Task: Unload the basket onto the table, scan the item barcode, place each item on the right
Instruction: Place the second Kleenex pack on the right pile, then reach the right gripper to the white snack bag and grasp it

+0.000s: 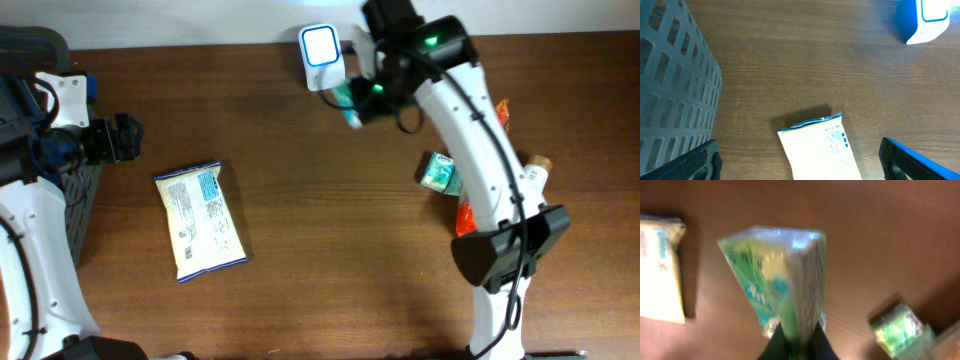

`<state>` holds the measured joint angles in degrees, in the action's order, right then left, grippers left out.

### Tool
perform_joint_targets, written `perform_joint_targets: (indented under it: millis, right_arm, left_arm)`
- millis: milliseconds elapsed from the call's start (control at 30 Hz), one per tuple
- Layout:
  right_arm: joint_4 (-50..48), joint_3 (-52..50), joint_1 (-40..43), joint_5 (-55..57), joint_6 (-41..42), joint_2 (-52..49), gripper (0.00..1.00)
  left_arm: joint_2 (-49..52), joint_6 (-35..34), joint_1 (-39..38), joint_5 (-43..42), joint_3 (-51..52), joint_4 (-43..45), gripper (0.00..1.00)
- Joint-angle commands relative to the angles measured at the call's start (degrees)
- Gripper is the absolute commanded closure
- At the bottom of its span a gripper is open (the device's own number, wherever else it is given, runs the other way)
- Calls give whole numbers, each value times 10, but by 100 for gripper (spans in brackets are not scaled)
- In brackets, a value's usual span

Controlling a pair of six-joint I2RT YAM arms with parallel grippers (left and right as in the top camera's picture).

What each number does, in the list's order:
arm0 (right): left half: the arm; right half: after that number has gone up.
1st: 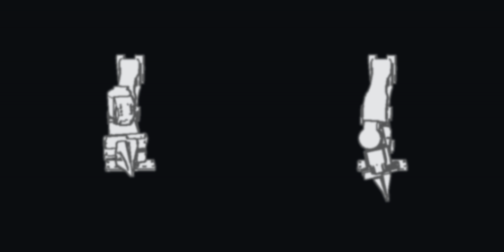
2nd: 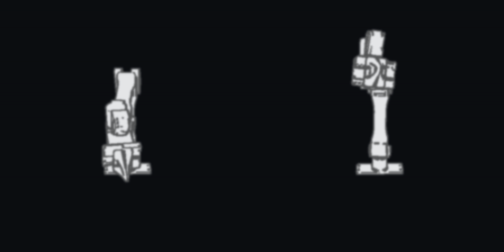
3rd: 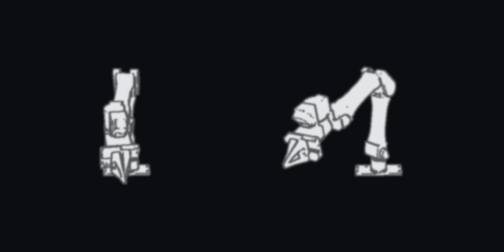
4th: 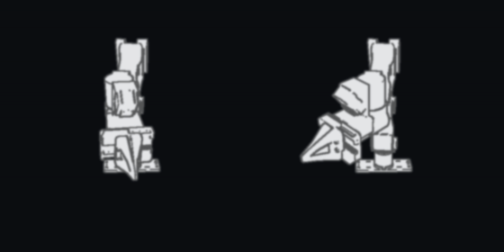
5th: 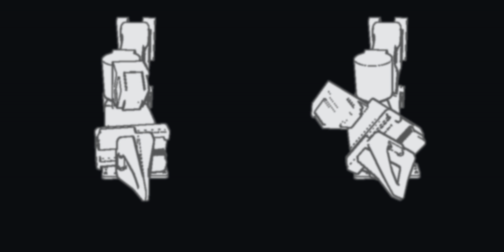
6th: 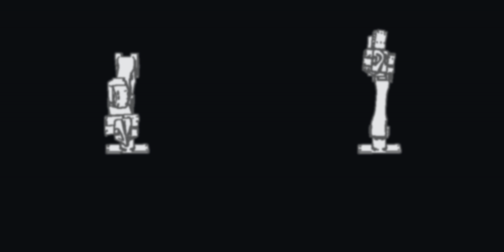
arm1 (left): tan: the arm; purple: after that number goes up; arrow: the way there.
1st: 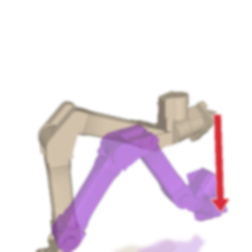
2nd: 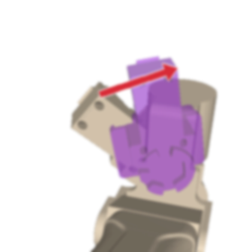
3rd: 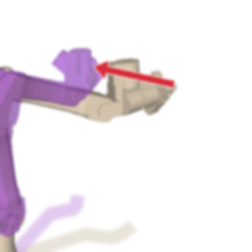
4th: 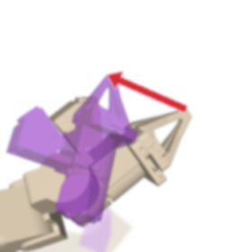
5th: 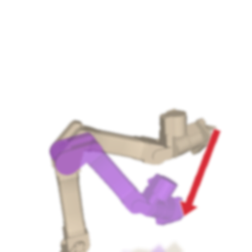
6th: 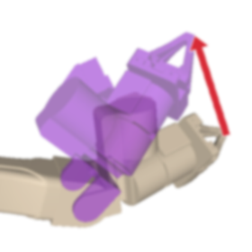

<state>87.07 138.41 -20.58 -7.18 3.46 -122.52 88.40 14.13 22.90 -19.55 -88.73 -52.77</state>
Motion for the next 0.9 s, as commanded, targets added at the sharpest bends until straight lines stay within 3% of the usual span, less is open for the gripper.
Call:
perform_joint_targets:
  millis: [0, 133, 233, 267, 300, 367, 400, 433, 500, 633, 767, 867]
  right_arm:
    - [49, -38, 71, -16, 29, -4, 96]
    - [9, -230, 162, -12, 91, -5, 96]
    - [-93, -356, 206, -12, 91, -6, 96]
    - [-114, -374, 221, -12, 91, -6, 81]
    - [-113, -374, 225, -12, 91, -6, 78]
    - [-115, -370, 229, -12, 89, -6, 39]
    - [-110, -355, 229, -12, 89, -6, 30]
    - [-97, -329, 228, -13, 89, -6, 27]
    - [-19, -219, 217, -14, 75, -6, 9]
    - [14, -137, 151, -80, 75, -6, 1]
    - [-174, -224, 5, -206, 76, -8, 1]
    - [-308, -287, -113, -207, 107, -8, 1]
  left_arm:
    - [-3, 5, 2, -6, -2, 2, 1]
    - [-3, 5, 2, -6, -2, 2, 1]
    - [-3, 5, 2, -6, -2, 2, 1]
    - [-3, 5, 2, -6, -2, 2, 1]
    - [-3, 5, 2, -6, -2, 2, 1]
    - [-3, 5, 2, -6, -2, 2, 1]
    - [-3, 5, 2, -6, -2, 2, 1]
    - [-3, 5, 2, -6, -2, 2, 1]
    - [-3, 5, 2, -6, -2, 2, 1]
    - [-3, 5, 2, -6, -2, 2, 1]
    - [-3, 5, 2, -6, -2, 2, 1]
    - [-3, 5, 2, -6, -2, 2, 1]
